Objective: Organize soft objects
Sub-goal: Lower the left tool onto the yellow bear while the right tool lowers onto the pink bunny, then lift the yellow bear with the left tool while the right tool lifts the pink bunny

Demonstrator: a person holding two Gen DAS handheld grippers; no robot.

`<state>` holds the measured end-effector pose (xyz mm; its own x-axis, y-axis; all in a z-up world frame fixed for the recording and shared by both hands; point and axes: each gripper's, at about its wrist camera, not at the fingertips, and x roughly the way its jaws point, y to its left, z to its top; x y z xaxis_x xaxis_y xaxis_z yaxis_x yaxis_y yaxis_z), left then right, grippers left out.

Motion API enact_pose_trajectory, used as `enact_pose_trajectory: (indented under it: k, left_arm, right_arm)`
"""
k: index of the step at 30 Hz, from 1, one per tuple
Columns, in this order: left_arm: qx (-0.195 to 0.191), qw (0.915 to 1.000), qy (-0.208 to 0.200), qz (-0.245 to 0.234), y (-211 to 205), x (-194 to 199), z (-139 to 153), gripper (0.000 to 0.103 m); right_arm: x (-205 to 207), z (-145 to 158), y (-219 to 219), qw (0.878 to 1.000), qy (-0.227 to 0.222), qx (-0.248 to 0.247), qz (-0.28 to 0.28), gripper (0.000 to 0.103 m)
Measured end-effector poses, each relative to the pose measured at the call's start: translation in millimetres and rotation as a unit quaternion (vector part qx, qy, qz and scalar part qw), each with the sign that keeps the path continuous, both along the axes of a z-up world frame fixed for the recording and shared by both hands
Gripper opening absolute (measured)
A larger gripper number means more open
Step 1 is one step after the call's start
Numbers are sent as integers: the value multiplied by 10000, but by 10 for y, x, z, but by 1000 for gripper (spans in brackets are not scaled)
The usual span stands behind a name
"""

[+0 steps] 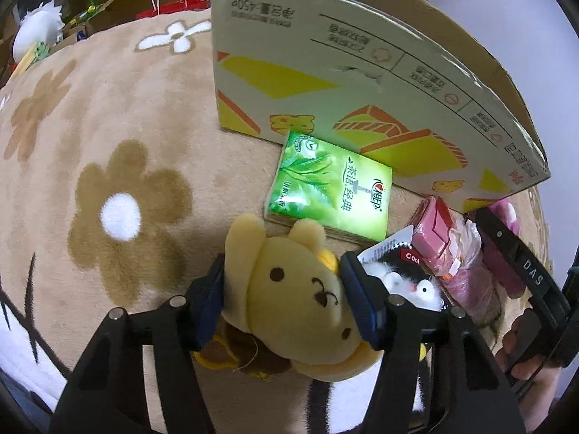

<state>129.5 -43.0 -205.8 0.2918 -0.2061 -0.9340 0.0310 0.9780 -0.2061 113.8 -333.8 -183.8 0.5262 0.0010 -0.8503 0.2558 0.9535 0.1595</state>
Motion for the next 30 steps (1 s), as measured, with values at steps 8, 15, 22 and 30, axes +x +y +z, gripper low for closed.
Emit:
enact_pose_trajectory:
  k: [8,15,22,30]
  left_arm:
    - [68,9998,-144,-148,-102,-62,110,52]
    - [172,9984,-509,-194,-39,-110,307,46]
    - [322,9949,-843,-452,-111,-201,475,41]
    - [465,9891,-1327,-430,-144,-288,733,41]
  right_arm:
    - [-39,62,63,9998,-10,-189,101,65]
    - [-175,254,86,9995,-274,-108,107,65]
    - [-300,422,177,9986,-471,-124,214,65]
    - [-422,671,227,9960,-853,-30,275,65]
